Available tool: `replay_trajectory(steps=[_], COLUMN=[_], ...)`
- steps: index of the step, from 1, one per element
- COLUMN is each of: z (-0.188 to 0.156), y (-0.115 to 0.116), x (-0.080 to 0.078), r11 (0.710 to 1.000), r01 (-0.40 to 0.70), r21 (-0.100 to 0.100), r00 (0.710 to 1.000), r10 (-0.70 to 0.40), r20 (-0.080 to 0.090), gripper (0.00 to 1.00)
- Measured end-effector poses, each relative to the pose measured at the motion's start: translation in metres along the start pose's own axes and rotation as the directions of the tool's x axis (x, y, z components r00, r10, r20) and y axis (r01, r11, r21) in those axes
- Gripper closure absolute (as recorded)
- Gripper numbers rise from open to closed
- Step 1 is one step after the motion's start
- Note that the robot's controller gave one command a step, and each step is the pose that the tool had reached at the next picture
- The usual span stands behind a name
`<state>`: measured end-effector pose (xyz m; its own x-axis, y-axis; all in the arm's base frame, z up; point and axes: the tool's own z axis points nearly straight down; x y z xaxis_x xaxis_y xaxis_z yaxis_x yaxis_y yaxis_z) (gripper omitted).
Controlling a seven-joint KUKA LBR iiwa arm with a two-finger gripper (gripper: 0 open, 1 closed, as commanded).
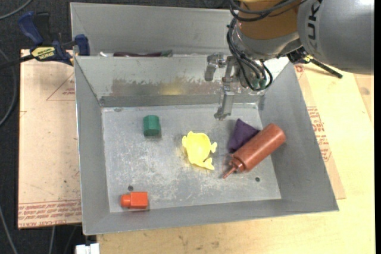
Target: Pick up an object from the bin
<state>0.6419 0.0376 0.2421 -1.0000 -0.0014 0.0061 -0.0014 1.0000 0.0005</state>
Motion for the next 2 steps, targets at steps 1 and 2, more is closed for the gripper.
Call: replay_trajectory(steps=[1, 2], z=[-0.006, 0.059], y=[0.000, -0.006], x=[-0.001, 0.022], r11=[1.000, 1.000], r01=[-0.001, -0.011], r21=[0.000, -0.001], r00=[1.000, 1.000], r10=[0.001, 0.011], r20=[0.008, 0.009], gripper=[0.00, 0.00])
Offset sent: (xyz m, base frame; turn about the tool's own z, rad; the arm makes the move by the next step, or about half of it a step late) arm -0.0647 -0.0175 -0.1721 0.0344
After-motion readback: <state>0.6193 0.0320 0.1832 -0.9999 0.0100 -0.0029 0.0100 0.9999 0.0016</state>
